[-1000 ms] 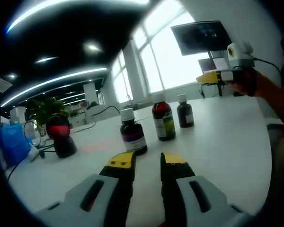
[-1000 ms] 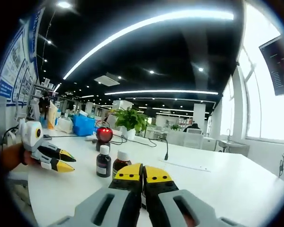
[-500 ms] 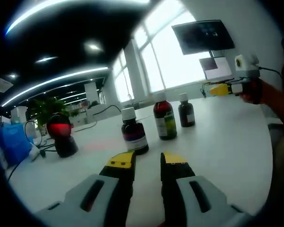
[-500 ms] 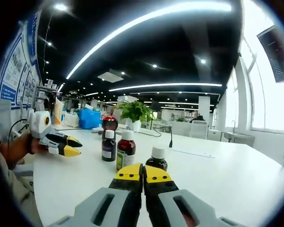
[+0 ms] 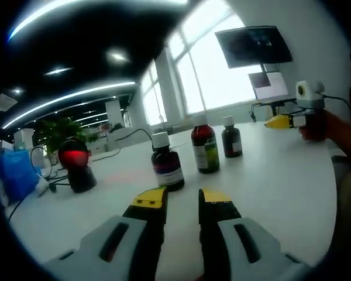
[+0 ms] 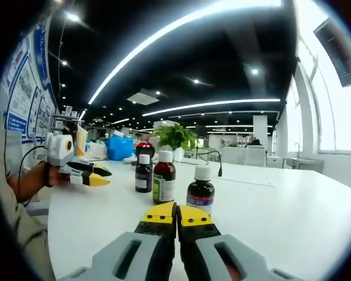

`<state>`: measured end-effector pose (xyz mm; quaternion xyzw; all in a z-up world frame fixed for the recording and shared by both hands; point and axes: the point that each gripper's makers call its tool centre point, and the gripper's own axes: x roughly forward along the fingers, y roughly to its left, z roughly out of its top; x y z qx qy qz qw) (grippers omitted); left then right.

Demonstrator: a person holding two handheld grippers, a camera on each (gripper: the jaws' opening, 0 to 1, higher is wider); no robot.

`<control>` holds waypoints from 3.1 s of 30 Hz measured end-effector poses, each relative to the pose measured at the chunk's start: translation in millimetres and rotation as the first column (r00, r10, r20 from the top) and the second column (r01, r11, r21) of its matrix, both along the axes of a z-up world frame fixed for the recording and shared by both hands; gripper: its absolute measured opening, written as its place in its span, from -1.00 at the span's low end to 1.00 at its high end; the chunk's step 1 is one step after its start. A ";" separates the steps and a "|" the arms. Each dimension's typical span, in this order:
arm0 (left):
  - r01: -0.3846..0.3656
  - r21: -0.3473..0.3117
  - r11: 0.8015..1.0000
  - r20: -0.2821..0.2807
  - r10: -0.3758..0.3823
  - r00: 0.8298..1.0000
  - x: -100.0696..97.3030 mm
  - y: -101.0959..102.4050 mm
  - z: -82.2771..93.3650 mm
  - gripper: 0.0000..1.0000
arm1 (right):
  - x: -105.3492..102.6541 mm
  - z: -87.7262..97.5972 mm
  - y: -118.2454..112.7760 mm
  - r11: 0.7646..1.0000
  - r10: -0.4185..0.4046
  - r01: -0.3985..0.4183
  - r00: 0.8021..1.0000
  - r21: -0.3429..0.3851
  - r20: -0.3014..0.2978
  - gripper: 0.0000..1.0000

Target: Rotate the medicine bottle to make it face forward pick up the medicine bottle inspect the drug traceability code place the medicine on the table

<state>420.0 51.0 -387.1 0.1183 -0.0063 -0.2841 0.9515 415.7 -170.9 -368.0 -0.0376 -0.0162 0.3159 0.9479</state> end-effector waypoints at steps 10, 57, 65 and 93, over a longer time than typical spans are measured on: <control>-0.004 0.004 1.000 -0.003 0.004 1.000 1.2 1.1 -1.1 -0.72 | 0.4 -4.5 -4.8 0.997 0.027 -0.024 0.999 0.073 -0.045 -1.00; -0.011 -0.003 1.000 -0.004 0.011 1.000 2.0 1.2 -0.1 -0.72 | -11.5 -16.4 14.6 0.998 0.038 -0.041 0.998 -0.051 -0.056 -1.00; -0.014 -0.004 1.000 -0.002 0.014 1.000 1.4 1.6 0.1 -0.72 | -9.3 -17.5 15.0 0.997 0.038 -0.042 0.998 -0.069 -0.054 -1.00; -0.039 0.065 0.997 0.025 0.037 0.999 2.6 1.5 -2.7 -0.72 | -2.7 -18.5 10.5 0.999 0.049 -0.051 0.995 -0.017 -0.092 -1.00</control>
